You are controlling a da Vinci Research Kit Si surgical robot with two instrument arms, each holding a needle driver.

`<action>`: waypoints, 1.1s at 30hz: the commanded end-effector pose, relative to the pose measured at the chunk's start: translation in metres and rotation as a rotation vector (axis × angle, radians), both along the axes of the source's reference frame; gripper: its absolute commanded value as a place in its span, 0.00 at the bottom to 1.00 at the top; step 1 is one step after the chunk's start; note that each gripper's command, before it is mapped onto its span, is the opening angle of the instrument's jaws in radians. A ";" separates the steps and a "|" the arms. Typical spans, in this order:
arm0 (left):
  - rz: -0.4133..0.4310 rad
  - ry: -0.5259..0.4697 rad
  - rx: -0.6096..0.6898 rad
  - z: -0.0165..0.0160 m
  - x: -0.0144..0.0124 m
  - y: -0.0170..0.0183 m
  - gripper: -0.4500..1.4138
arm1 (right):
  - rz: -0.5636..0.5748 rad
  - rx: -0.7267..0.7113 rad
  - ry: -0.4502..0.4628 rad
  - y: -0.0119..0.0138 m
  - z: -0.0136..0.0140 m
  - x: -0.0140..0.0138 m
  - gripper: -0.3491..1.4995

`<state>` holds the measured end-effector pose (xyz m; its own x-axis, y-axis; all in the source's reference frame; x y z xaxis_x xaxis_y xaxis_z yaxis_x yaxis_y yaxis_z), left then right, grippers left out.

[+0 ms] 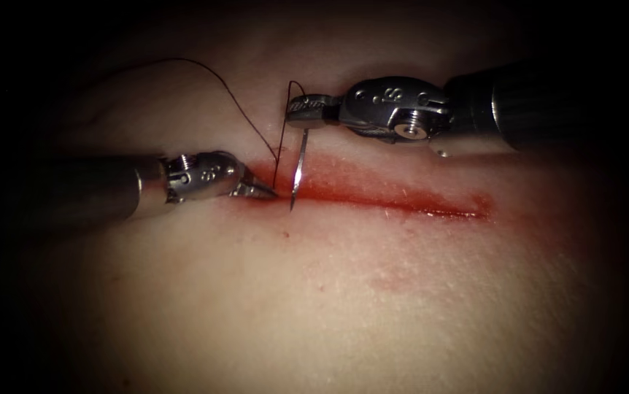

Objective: Wound Closure
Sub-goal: Throw the needle through the bottom of the incision.

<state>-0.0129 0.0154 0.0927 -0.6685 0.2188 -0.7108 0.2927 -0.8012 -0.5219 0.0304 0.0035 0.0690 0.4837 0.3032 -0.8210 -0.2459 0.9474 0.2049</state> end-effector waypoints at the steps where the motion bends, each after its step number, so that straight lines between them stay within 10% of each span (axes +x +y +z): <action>1: 0.041 0.003 0.018 0.0009 -0.0006 -0.0006 0.05 | -0.002 -0.005 0.002 -0.0001 0.0006 0.0005 0.00; 7: 0.174 -0.004 0.157 0.0009 -0.0009 -0.0015 0.05 | -0.012 -0.038 0.001 0.0001 0.0009 0.0004 0.00; 33: 0.160 -0.082 0.226 -0.0022 0.0015 0.0004 0.05 | -0.051 -0.172 -0.034 -0.0017 0.0043 0.0035 0.00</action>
